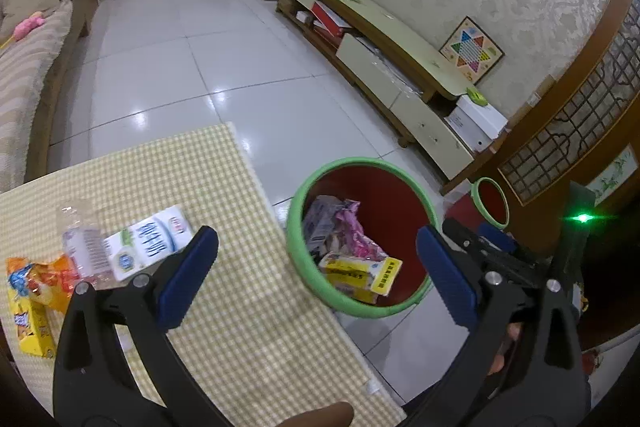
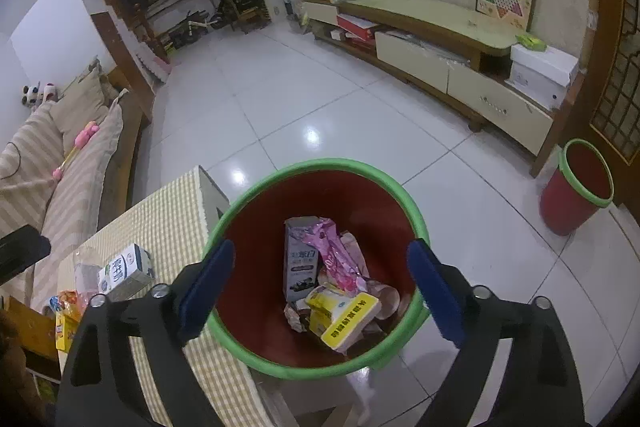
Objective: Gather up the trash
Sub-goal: 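Move both open tools back over the table toward the remaining items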
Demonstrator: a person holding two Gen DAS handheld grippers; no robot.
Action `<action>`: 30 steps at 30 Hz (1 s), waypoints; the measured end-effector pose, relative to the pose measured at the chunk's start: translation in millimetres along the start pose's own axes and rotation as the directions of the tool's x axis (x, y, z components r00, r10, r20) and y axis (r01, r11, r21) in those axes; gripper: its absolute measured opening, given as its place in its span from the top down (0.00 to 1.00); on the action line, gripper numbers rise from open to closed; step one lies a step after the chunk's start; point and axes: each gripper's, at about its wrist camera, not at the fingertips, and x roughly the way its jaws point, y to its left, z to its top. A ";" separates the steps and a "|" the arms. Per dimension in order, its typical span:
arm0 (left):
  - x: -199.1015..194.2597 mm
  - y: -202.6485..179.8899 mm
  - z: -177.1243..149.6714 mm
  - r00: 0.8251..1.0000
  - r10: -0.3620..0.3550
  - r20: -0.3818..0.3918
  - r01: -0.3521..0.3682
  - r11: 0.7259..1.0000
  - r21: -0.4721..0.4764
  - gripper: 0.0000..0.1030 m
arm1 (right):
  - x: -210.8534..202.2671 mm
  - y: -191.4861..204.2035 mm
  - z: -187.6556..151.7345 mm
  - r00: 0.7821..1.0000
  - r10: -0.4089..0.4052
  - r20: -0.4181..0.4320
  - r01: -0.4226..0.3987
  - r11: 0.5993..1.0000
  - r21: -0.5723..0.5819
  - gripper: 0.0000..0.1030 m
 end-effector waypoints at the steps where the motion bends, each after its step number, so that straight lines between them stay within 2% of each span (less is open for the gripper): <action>1: -3.1 2.7 -0.7 1.000 0.005 0.003 -0.005 1.000 -0.004 0.05 | -0.3 4.3 -0.1 1.000 0.002 0.004 -0.002 1.000 -0.010 0.13; 4: -14.9 14.6 -8.4 0.999 0.036 0.008 -0.036 0.999 -0.019 0.05 | -1.5 16.7 -1.5 1.000 0.014 0.021 -0.013 0.999 -0.032 0.07; 8: -27.4 31.9 -22.5 0.994 0.109 0.024 -0.107 0.993 -0.055 0.05 | -5.5 37.3 -4.4 0.996 0.073 0.046 -0.070 0.994 -0.079 0.07; 12: -44.7 53.2 -40.3 0.988 0.140 0.069 -0.133 0.986 -0.098 0.05 | -8.9 61.2 -10.8 0.991 0.106 0.078 -0.095 0.986 -0.137 0.07; 16: -60.1 74.1 -60.5 0.976 0.200 0.086 -0.190 0.975 -0.115 0.05 | -9.0 78.7 -18.2 0.979 0.183 0.084 -0.170 0.974 -0.147 0.07; 18: -68.3 87.2 -72.1 0.970 0.230 0.083 -0.219 0.968 -0.125 0.05 | -7.0 87.6 -21.3 0.977 0.204 0.064 -0.192 0.968 -0.163 0.07; 22: -83.5 113.6 -89.2 0.973 0.222 0.060 -0.211 0.967 -0.143 0.05 | 1.1 105.9 -31.1 0.962 0.271 -0.037 -0.274 0.948 -0.164 0.07; 24: -94.4 123.7 -98.3 0.969 0.236 0.069 -0.224 0.964 -0.145 0.05 | 4.1 115.6 -35.6 0.959 0.273 -0.072 -0.282 0.940 -0.191 0.07; 30: -117.1 152.3 -120.3 0.956 0.285 0.075 -0.268 0.947 -0.175 0.05 | 8.2 146.8 -57.4 0.963 0.247 -0.108 -0.268 0.918 -0.293 0.07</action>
